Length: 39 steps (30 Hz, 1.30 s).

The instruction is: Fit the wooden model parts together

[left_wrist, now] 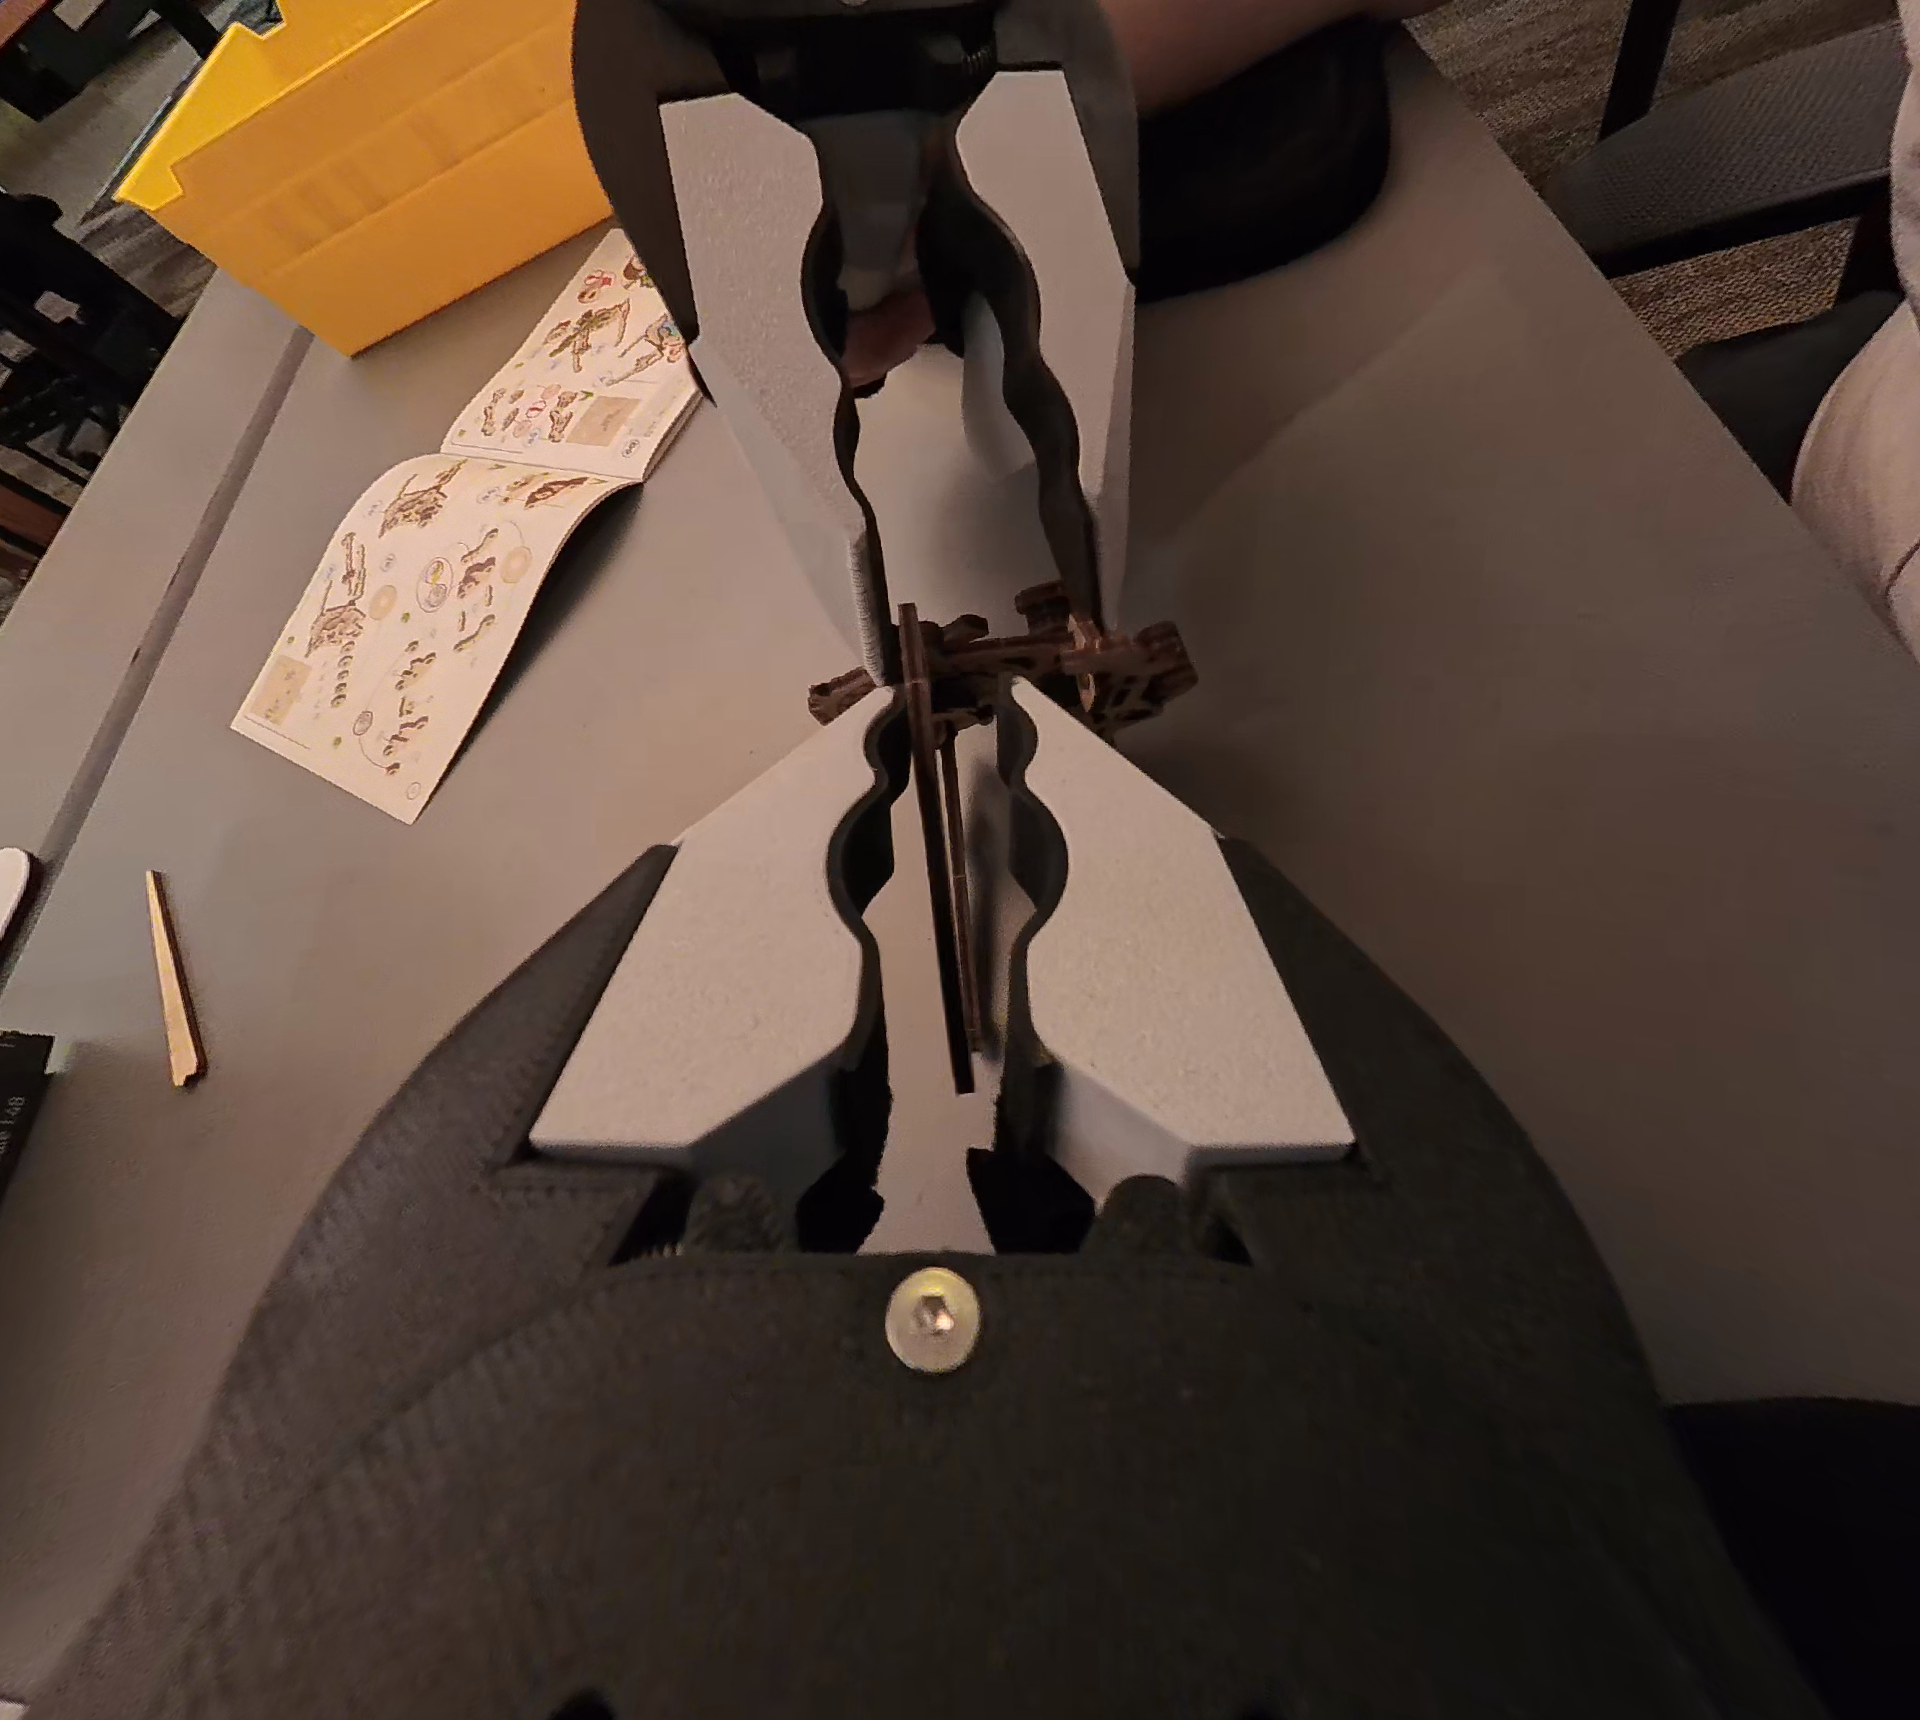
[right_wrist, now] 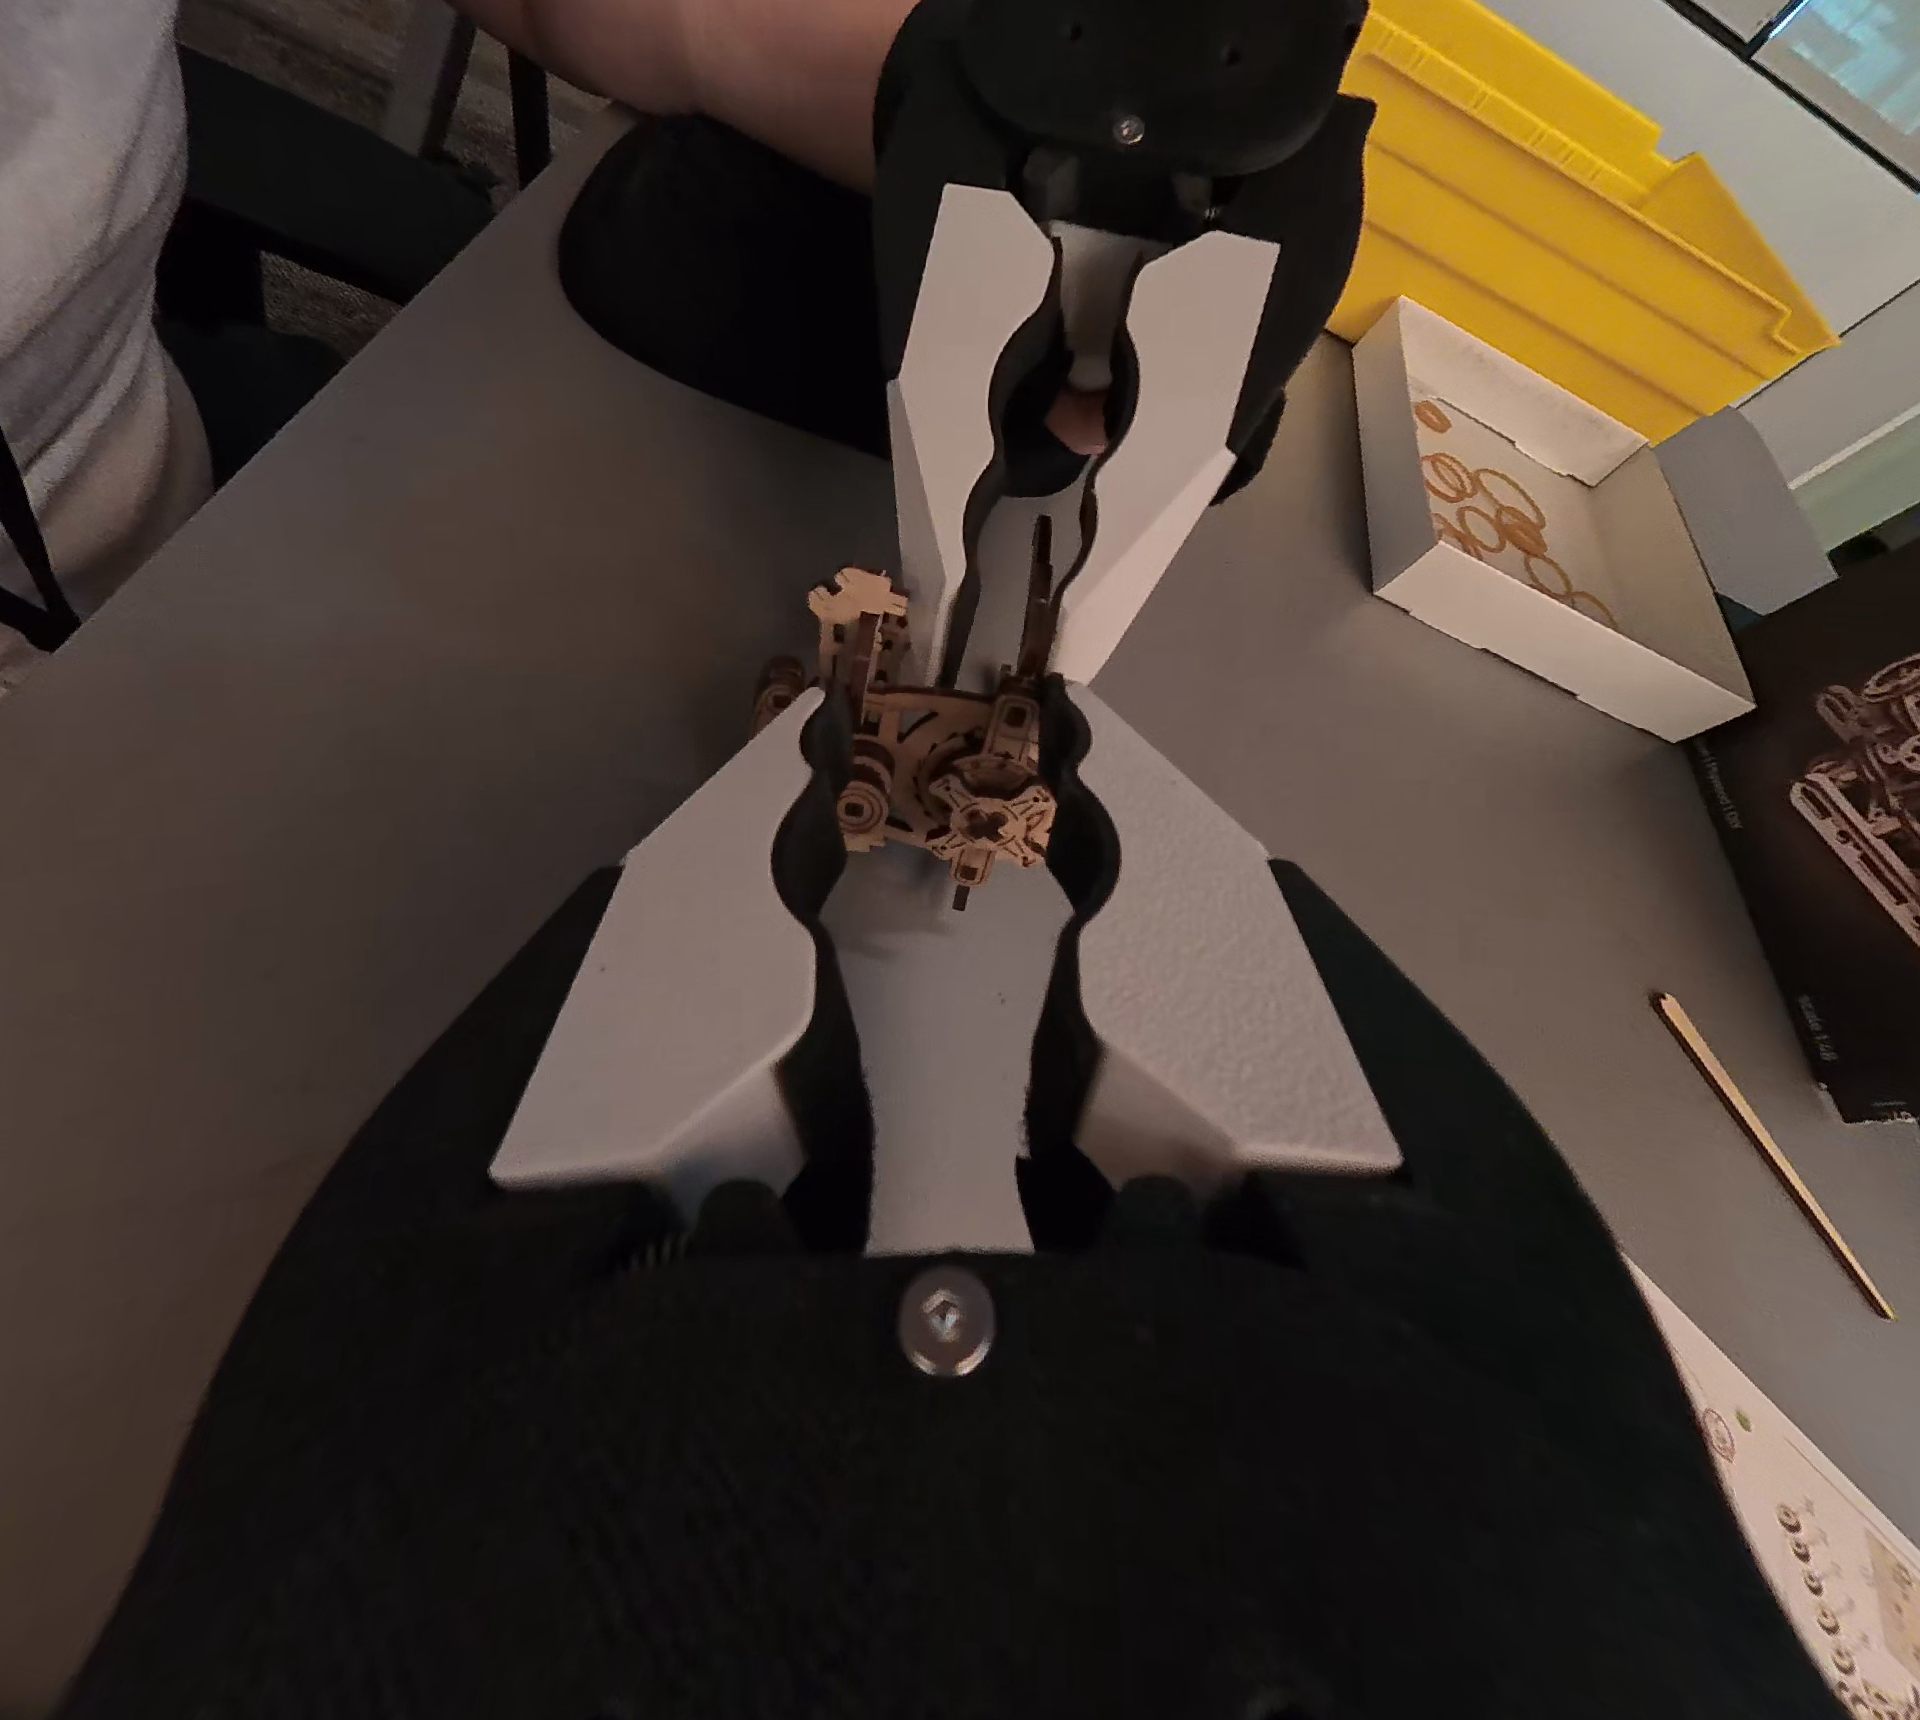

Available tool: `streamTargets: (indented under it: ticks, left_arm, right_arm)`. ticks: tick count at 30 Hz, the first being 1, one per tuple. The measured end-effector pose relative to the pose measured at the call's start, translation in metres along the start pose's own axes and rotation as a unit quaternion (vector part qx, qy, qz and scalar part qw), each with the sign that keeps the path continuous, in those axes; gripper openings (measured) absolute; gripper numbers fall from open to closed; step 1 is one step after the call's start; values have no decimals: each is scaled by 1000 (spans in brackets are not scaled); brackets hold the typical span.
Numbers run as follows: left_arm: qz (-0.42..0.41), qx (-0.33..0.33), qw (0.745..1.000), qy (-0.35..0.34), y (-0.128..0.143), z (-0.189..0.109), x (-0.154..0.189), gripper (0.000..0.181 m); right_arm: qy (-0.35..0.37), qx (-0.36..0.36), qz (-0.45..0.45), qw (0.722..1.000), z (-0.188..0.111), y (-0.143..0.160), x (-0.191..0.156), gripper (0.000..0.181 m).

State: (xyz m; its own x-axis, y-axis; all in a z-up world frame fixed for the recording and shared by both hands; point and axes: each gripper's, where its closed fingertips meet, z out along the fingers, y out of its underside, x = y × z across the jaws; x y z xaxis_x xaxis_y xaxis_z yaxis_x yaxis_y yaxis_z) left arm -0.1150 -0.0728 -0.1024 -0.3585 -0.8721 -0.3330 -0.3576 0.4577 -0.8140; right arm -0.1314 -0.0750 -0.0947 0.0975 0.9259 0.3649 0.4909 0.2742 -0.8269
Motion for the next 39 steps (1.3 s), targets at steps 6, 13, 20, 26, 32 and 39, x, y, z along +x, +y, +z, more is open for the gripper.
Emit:
streamTargets:
  ticks: [6,13,20,26,32,39]
  left_arm:
    - [0,0,1000,0,0,0,0,13]
    - [-8,-5,1000,-2,2,2,-1,18]
    - [-4,-8,1000,-8,3,3,-2,18]
    - [-2,-10,1000,-12,3,2,-3,18]
    - [3,-7,1000,-12,2,2,-3,15]
    - [6,-8,1000,-13,1,1,-2,15]
  right_arm:
    - [-1,1,2,1000,0,0,0,36]
    - [-4,7,37,999,0,1,3,37]
    - [-15,19,86,996,-1,-1,6,37]
    - [-12,19,89,996,0,-1,7,35]
    - [-8,11,62,998,0,-2,4,35]
    - [-10,11,62,998,-1,-2,4,34]
